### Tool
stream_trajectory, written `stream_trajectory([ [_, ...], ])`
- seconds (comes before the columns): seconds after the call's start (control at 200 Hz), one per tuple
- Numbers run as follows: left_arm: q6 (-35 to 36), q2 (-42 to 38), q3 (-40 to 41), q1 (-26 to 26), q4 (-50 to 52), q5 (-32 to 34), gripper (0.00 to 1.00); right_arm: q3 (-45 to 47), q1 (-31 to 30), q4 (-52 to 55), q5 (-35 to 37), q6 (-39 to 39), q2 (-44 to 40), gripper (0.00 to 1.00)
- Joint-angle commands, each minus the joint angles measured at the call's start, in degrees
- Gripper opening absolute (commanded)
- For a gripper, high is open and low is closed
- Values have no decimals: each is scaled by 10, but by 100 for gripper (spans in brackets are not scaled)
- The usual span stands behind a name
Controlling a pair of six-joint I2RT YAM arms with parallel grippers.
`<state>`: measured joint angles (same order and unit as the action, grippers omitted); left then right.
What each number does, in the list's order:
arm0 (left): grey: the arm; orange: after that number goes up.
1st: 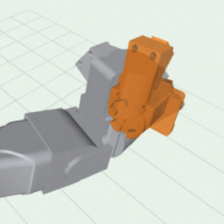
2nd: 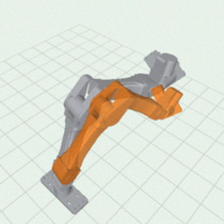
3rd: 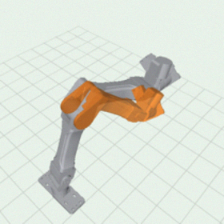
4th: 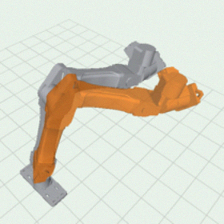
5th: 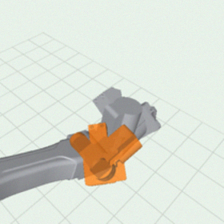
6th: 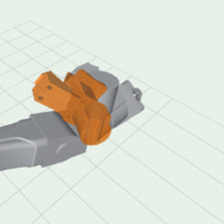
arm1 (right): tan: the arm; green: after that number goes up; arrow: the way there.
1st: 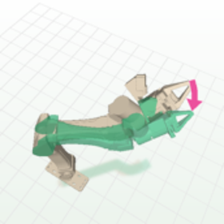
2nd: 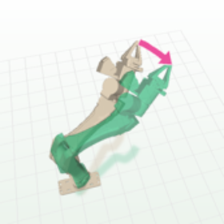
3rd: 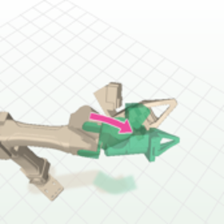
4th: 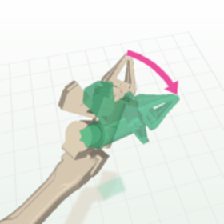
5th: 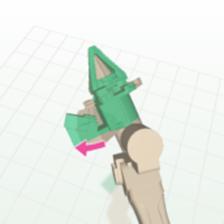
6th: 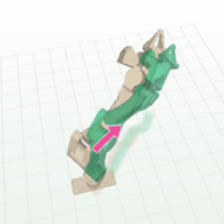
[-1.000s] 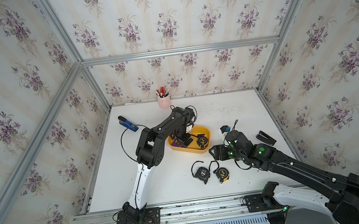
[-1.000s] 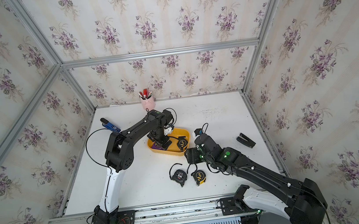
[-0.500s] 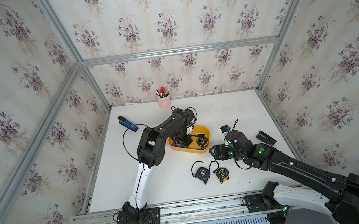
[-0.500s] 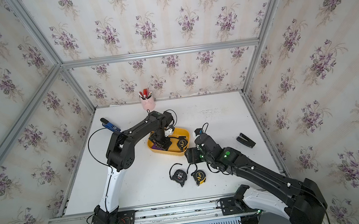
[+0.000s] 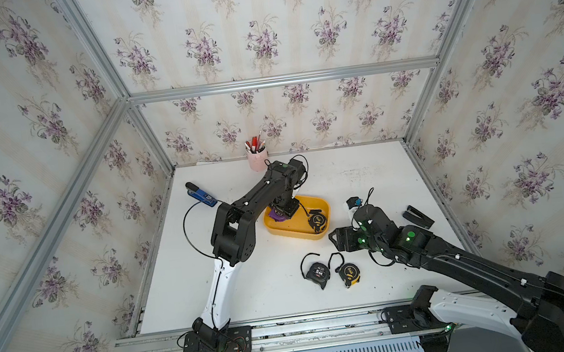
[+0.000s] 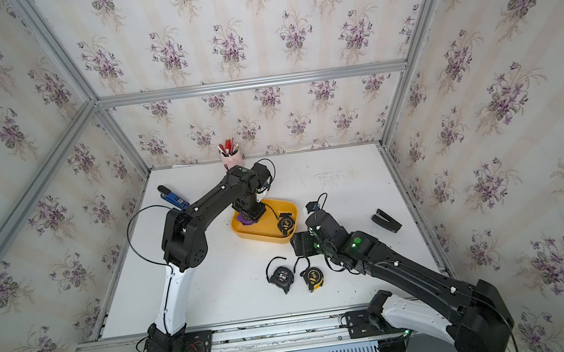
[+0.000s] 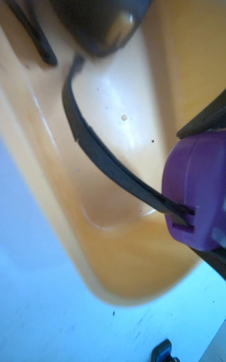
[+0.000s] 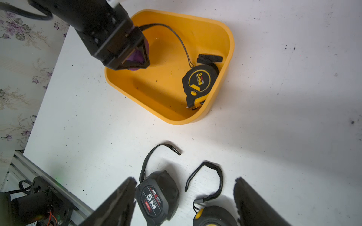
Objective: Take the tape measure out of the storage box
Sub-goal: Pick up the tape measure from the storage box, then place the tape measure at the center of the board.
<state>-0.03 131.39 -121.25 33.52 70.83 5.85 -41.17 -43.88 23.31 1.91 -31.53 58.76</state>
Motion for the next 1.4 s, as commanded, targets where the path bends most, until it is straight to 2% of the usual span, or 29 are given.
stream_trajectory([
  [0.0, -39, -19, -56, 1, 32, 7, 45, -2, 0, -13, 1, 0, 1, 81],
  [0.145, -116, -31, -140, 0, 59, -20, 47, 10, 0, -49, -2, -5, -9, 80],
  [0.26, -191, -59, -135, -1, 31, -79, 46, 29, 0, -112, 4, -10, -26, 80],
  [0.37, -297, -112, -45, 0, -49, -153, 44, 27, 1, -180, 0, -1, -29, 80],
  [0.52, -454, -198, 137, 4, -261, -261, 49, 25, 0, -275, -38, 6, -18, 80],
  [0.594, -501, -210, 159, 13, -297, -283, 48, 30, 0, -319, -62, 1, -7, 81],
  [0.869, -555, -217, 146, 48, -302, -267, 48, 36, 1, -365, -84, -8, 17, 80],
  [1.394, -578, -245, 160, 64, -288, -272, 50, 58, 1, -357, 2, 12, -5, 80],
])
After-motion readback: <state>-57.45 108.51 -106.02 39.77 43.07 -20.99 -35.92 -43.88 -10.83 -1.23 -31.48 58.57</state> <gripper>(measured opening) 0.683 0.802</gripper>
